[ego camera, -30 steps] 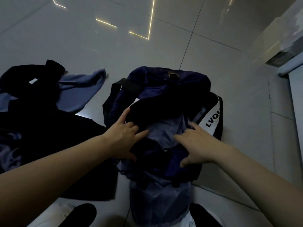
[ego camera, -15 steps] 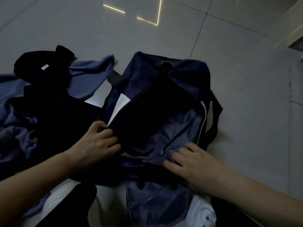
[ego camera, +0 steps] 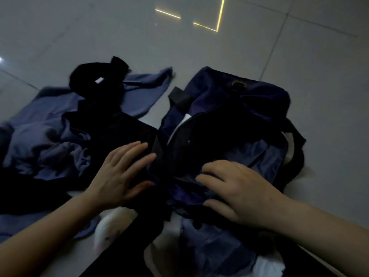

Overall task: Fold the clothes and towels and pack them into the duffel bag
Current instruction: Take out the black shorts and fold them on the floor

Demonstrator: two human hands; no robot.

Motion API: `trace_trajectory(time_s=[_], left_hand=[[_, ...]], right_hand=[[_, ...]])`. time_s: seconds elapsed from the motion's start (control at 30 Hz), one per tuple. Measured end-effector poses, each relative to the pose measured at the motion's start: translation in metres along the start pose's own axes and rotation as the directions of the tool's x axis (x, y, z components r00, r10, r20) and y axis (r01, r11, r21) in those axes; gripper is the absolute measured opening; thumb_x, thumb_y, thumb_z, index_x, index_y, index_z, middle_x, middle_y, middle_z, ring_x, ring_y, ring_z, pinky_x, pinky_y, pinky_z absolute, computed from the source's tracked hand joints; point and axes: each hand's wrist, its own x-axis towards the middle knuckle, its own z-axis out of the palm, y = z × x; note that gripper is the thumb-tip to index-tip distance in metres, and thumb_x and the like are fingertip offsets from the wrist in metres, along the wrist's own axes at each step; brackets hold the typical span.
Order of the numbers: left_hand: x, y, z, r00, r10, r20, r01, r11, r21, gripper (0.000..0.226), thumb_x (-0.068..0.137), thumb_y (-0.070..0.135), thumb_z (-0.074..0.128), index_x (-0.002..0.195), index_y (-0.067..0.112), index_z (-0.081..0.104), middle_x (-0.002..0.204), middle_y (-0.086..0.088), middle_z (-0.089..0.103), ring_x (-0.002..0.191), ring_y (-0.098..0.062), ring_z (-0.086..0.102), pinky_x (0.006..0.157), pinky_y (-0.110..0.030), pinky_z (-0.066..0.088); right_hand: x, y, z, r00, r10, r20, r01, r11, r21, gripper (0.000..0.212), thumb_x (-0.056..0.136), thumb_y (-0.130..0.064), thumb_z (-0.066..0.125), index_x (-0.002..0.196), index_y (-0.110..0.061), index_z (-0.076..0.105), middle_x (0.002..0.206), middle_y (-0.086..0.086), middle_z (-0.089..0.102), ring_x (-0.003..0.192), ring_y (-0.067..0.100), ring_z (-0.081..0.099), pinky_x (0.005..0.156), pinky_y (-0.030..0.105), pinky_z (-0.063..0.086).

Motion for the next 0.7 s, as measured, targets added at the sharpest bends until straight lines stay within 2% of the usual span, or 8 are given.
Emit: trace_trajectory(time_s=[0.07,0.13,0.17,0.2,0.3,0.37,0.47,0.7], left_hand=[[-0.012,-0.018,-0.005,0.929,-0.369,-0.007,0.367,0.926,-0.088,0.058,0.090,0.047,0.050,0.137,0.014,0.045,0.139,-0.014,0.045,0.128,-0.032,0.043,0.106,-0.040,0.032],[-0.018,-0.037,-0.008,0.726,-0.688,0.027,0.679,0.709,-0.192,0.057,0.092,0.040,0.053,0.141,0.013,0.042,0.141,-0.013,0.043,0.129,-0.031,0.041,0.107,-0.040,0.032],[-0.019,-0.047,-0.007,0.632,-0.773,0.059,0.764,0.610,-0.209,0.057,0.094,0.035,0.055,0.143,0.013,0.038,0.143,-0.013,0.041,0.131,-0.030,0.039,0.108,-0.040,0.031],[-0.018,-0.055,-0.005,0.577,-0.810,0.103,0.809,0.551,-0.203,0.060,0.094,0.034,0.056,0.146,0.014,0.034,0.145,-0.012,0.039,0.132,-0.030,0.038,0.109,-0.040,0.030],[-0.012,-0.063,0.007,0.550,-0.801,0.235,0.834,0.543,-0.099,0.074,0.089,0.047,0.059,0.150,0.022,0.024,0.149,-0.010,0.036,0.135,-0.029,0.036,0.110,-0.042,0.032],[-0.005,-0.057,0.018,0.519,-0.810,0.274,0.835,0.549,0.042,0.083,0.085,0.057,0.058,0.151,0.028,0.017,0.152,-0.008,0.032,0.138,-0.029,0.031,0.110,-0.044,0.028],[0.004,-0.046,0.029,0.479,-0.825,0.299,0.828,0.538,0.159,0.090,0.082,0.065,0.054,0.152,0.031,0.007,0.155,-0.009,0.022,0.141,-0.030,0.021,0.111,-0.045,0.019],[0.021,-0.041,0.030,0.443,-0.828,0.343,0.845,0.514,0.149,0.096,0.079,0.069,0.056,0.151,0.035,0.002,0.153,-0.013,0.023,0.134,-0.038,0.030,0.107,-0.048,0.028]], right_hand=[[0.031,-0.018,0.001,0.997,-0.063,-0.033,0.063,0.998,0.020,0.045,0.077,-0.041,0.064,0.111,-0.012,0.064,0.116,0.010,0.062,0.103,0.028,0.061,0.083,0.037,0.054],[0.068,-0.033,0.010,0.987,-0.160,-0.008,0.159,0.985,-0.062,0.052,0.068,-0.041,0.075,0.112,-0.014,0.065,0.118,0.013,0.062,0.108,0.032,0.059,0.094,0.042,0.050],[0.087,-0.039,0.016,0.980,-0.189,0.059,0.195,0.974,-0.115,0.058,0.066,-0.044,0.077,0.115,-0.015,0.064,0.122,0.014,0.060,0.114,0.033,0.057,0.101,0.047,0.043],[0.106,-0.044,0.023,0.968,-0.188,0.167,0.216,0.962,-0.169,0.064,0.069,-0.047,0.075,0.123,-0.017,0.060,0.129,0.017,0.055,0.122,0.035,0.051,0.107,0.052,0.034],[0.143,-0.044,0.046,0.849,0.010,0.529,0.180,0.935,-0.307,0.072,0.091,-0.056,0.049,0.150,-0.023,0.026,0.155,0.021,0.021,0.142,0.042,0.016,0.112,0.063,-0.001],[0.148,-0.035,0.056,0.742,0.158,0.652,0.141,0.913,-0.383,0.073,0.095,-0.056,0.041,0.154,-0.029,0.008,0.159,0.018,0.004,0.142,0.049,0.008,0.109,0.069,-0.004],[0.135,-0.015,0.064,0.661,0.247,0.708,0.139,0.887,-0.440,0.067,0.099,-0.045,0.039,0.153,-0.034,0.002,0.160,0.017,-0.008,0.140,0.053,0.009,0.106,0.072,-0.002],[0.096,0.046,0.050,0.614,0.410,0.675,0.084,0.816,-0.572,0.057,0.101,-0.036,0.034,0.152,-0.034,0.009,0.161,0.012,-0.007,0.141,0.045,0.017,0.108,0.069,-0.001]])
